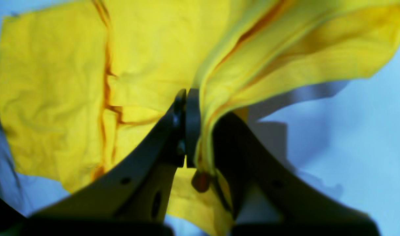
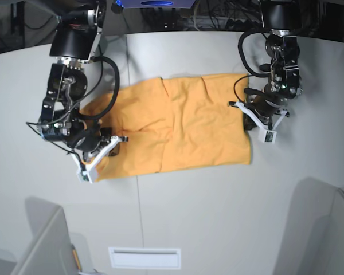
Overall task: Fold the T-shirt properly
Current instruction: 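Lift the left gripper away and move the right gripper to the shirt's end, then grasp the shirt end with the right gripper and fold it toward the left gripper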
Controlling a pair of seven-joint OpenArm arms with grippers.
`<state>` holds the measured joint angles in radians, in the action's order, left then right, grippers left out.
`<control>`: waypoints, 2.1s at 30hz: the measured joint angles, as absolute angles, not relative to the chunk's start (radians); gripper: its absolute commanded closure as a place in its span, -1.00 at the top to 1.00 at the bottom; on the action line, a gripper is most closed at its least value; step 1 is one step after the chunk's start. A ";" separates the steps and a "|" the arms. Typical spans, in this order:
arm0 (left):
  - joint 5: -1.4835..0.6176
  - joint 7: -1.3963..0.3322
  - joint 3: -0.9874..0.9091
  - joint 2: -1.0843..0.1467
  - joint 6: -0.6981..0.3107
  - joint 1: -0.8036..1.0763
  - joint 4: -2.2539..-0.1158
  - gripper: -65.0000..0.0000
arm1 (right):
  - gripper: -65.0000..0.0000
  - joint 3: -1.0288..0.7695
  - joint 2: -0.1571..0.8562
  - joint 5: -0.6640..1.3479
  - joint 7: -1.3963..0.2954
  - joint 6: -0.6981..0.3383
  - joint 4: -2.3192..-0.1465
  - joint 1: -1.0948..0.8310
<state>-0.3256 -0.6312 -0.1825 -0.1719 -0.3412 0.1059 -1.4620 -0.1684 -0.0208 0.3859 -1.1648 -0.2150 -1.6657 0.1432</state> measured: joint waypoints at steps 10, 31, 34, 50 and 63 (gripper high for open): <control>-0.330 -0.630 -0.187 -0.196 -0.345 0.117 -1.465 -1.00 | -1.00 -0.063 -0.116 0.385 -1.218 -0.205 -1.803 0.104; -0.344 -0.591 -0.189 -0.258 -0.344 0.189 -1.489 -1.00 | -1.00 0.418 -0.126 0.393 -1.053 0.056 -1.816 0.101; -0.340 -0.606 -0.189 -0.258 -0.344 0.193 -1.502 -1.00 | -1.00 0.454 -0.128 0.393 -1.037 0.057 -1.814 0.101; -0.236 -0.576 -0.189 -0.252 -0.348 0.223 -1.524 -1.00 | -1.00 0.655 -0.124 0.396 -0.833 0.150 -1.642 0.120; -0.223 -0.592 -0.189 -0.252 -0.345 0.260 -1.571 -1.00 | -1.00 0.717 -0.133 0.604 -0.718 0.149 -1.414 0.209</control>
<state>-0.2234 -0.5919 -0.1894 -0.2523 -0.3450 0.2600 -1.5707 0.7174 -0.1326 0.6044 -0.7177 0.1493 -1.4136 0.2092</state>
